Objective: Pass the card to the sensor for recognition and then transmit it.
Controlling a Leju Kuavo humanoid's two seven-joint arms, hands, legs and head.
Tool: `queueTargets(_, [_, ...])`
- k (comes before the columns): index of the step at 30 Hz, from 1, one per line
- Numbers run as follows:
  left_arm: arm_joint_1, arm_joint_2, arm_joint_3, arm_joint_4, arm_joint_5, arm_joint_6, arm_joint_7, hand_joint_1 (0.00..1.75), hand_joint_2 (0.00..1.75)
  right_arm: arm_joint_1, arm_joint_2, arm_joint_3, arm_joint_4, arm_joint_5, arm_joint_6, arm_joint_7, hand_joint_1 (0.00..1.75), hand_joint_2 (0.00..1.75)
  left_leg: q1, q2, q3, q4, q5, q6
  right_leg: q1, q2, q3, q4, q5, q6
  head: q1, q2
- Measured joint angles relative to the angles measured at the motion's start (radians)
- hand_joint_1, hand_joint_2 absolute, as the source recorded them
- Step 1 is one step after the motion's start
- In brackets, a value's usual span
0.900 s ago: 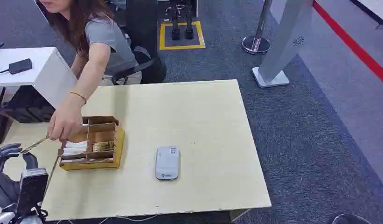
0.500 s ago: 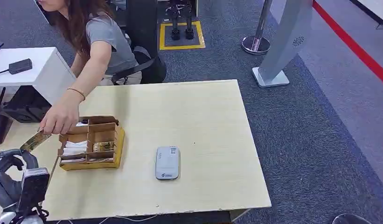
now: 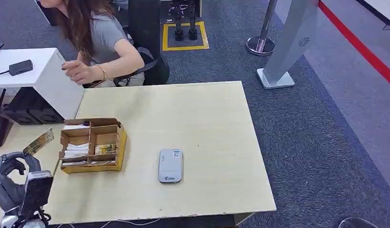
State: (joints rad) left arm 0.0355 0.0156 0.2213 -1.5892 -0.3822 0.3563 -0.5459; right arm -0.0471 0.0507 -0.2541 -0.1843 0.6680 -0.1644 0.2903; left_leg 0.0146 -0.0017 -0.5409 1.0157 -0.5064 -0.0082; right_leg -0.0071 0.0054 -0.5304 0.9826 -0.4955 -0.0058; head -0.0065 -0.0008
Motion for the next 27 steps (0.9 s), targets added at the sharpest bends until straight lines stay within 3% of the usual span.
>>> queueTargets(11, [-0.077,-0.013,-0.115,0.094,-0.169,0.058,0.034,1.75,1.75,-0.007,0.004,0.0,0.0,0.036,0.015,-0.002,0.0,1.75,0.0,0.0,0.0,0.001,0.0,0.0,0.0,0.0,0.0,0.0,0.0,0.0,0.0,0.0])
queueTargets(27, [-0.191,-0.042,-0.404,0.338,-0.469,0.195,0.121,1.75,1.75,-0.016,0.006,0.001,0.0,0.088,0.025,-0.005,0.0,1.75,-0.001,0.0,0.0,0.001,0.0,0.0,-0.001,0.0,0.0,0.0,0.0,0.0,0.0,0.0])
